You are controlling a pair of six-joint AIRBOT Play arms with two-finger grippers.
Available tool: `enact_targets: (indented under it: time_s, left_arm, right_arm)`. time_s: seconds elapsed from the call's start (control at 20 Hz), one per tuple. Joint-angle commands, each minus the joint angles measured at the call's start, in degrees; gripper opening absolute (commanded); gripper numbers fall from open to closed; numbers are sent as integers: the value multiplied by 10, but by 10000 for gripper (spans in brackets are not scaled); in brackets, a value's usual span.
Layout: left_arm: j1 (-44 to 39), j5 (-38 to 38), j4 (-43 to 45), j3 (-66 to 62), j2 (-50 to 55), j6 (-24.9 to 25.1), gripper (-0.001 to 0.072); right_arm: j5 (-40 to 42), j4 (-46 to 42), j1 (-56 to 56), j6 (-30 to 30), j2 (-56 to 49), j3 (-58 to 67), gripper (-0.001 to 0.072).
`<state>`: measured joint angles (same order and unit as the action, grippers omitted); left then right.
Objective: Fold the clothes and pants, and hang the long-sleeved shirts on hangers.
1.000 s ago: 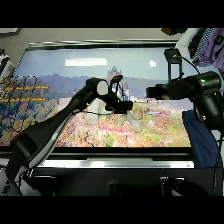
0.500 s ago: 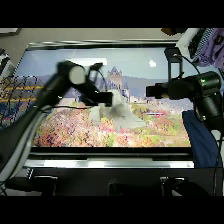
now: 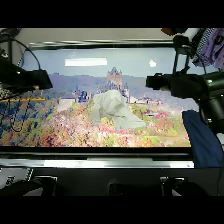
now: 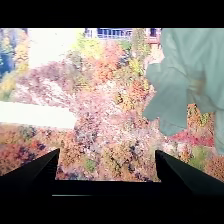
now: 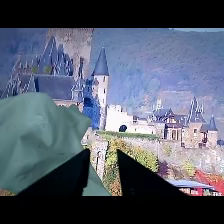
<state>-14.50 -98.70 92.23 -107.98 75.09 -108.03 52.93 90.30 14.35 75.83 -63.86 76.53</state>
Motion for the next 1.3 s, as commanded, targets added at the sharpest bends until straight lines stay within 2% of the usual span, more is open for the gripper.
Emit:
enact_targets:
  time_s: [0.0, 0.15, 0.25, 0.35, 0.4, 0.45, 0.6, 0.9, 1.25]
  left_arm:
    - [39, -9, 10, 0, -16, 13, 682]
    - [49, -3, 11, 0, -14, 14, 682]
    - [49, -3, 15, 0, -11, 24, 682]
    - [49, -4, 14, 0, -7, 37, 682]
    - [49, -4, 13, 0, -5, 37, 682]
    - [48, -4, 10, 0, -5, 37, 682]
    - [48, -3, 8, 0, -4, 37, 682]
    - [48, -9, 8, 0, 13, 35, 682]
    - [51, -3, 8, 12, 31, 52, 682]
  right_arm:
    - [21, -5, -76, -40, 28, 2, 436]
    - [82, 51, -243, -43, 27, -45, 437]
    - [74, 200, -335, 32, 27, -137, 437]
    - [82, 365, -383, 144, 19, -237, 438]
    - [97, 410, -386, 184, 8, -272, 466]
    - [117, 435, -380, 208, -10, -298, 532]
    - [149, 445, -333, 249, -73, -315, 552]
    - [69, 449, -217, 255, -132, -315, 552]
    - [14, 447, -209, 247, -140, -315, 552]
